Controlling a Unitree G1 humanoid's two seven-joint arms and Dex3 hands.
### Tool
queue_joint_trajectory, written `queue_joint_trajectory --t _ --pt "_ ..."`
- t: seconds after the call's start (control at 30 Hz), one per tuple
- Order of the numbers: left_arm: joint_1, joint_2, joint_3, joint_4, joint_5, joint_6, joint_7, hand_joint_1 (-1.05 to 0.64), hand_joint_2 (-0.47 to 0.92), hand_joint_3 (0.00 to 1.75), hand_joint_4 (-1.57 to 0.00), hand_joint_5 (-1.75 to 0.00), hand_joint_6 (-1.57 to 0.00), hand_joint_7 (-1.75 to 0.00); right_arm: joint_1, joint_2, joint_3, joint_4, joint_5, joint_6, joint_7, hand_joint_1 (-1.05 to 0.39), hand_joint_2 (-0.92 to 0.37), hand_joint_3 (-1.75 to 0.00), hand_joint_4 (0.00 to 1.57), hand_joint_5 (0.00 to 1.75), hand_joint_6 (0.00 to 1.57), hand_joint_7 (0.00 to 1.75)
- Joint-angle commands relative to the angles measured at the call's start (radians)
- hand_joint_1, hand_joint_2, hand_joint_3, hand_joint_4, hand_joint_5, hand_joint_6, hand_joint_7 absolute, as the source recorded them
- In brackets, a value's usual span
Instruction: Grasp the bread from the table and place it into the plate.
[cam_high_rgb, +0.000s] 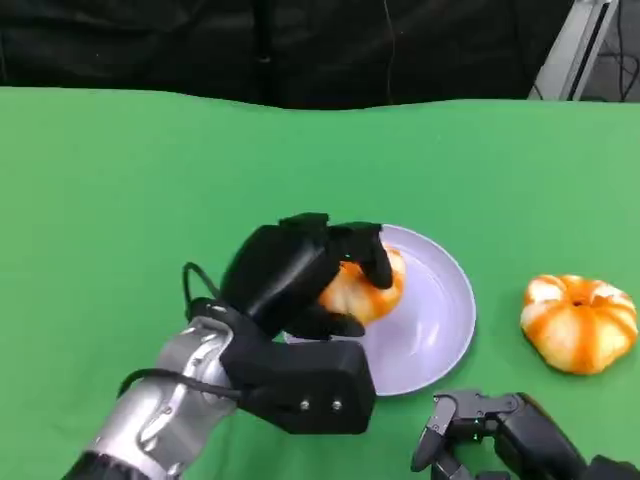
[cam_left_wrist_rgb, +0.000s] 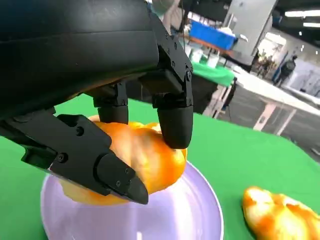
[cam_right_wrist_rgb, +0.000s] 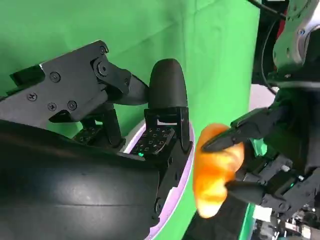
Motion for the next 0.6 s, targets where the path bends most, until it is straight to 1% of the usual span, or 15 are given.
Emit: queue_joint_trajectory --t 0.03,0.27,0.37,0.4,0.5,0.53,0.57,0.6 --pt "-0.049 -0.006 -0.018 0.071 0.005 -0.026 0.02 -0.06 0.8 0.01 -0.58 -1.7 -0.64 -1.34 0.012 -0.009 -0.001 -0.009 0.001 0.003 -0.006 -0.12 -0.63 -0.95 0.85 1.4 0.91 1.1" --pt "-0.084 -0.018 -0.039 0.139 0.007 -0.043 0.033 -0.06 0.81 0.0 -0.57 -1.71 -0.63 -1.36 0.014 -0.01 0.004 -0.013 0.009 0.005 0.003 -0.11 -0.66 -0.93 0.84 1.4 0.9 1.11" --pt "-0.111 -0.026 -0.051 0.184 0.009 -0.055 0.035 -0.09 0.83 0.0 -0.57 -1.68 -0.65 -1.3 0.012 -0.009 0.005 -0.009 0.01 -0.002 0.004 -0.11 -0.65 -0.93 0.85 1.4 0.9 1.11" --pt "-0.116 -0.026 -0.053 0.193 0.008 -0.057 0.034 -0.1 0.82 0.01 -0.59 -1.63 -0.67 -1.24 0.012 -0.008 0.006 -0.011 0.013 -0.001 0.006 -0.11 -0.65 -0.92 0.84 1.42 0.9 1.1" --pt "-0.124 -0.028 -0.054 0.206 0.006 -0.062 0.034 -0.1 0.82 0.0 -0.6 -1.6 -0.69 -1.2 0.012 -0.007 0.006 -0.012 0.015 -0.001 0.008 -0.11 -0.66 -0.92 0.84 1.43 0.9 1.09" --pt "-0.129 -0.028 -0.057 0.214 0.007 -0.056 0.026 -0.11 0.81 0.0 -0.61 -1.56 -0.7 -1.16 0.013 -0.007 0.007 -0.012 0.013 -0.001 0.006 -0.12 -0.66 -0.92 0.84 1.44 0.9 1.09" --pt "-0.133 -0.029 -0.058 0.219 0.008 -0.051 0.019 -0.14 0.79 0.0 -0.65 -1.46 -0.74 -1.03 0.013 -0.006 0.007 -0.012 0.012 -0.001 0.005 -0.12 -0.66 -0.91 0.83 1.44 0.9 1.09" --pt "-0.136 -0.026 -0.062 0.219 0.011 -0.034 0.002 -0.15 0.79 0.0 -0.67 -1.4 -0.77 -0.94 0.014 -0.005 0.008 -0.015 0.013 0.002 0.006 -0.12 -0.66 -0.91 0.83 1.44 0.9 1.09"
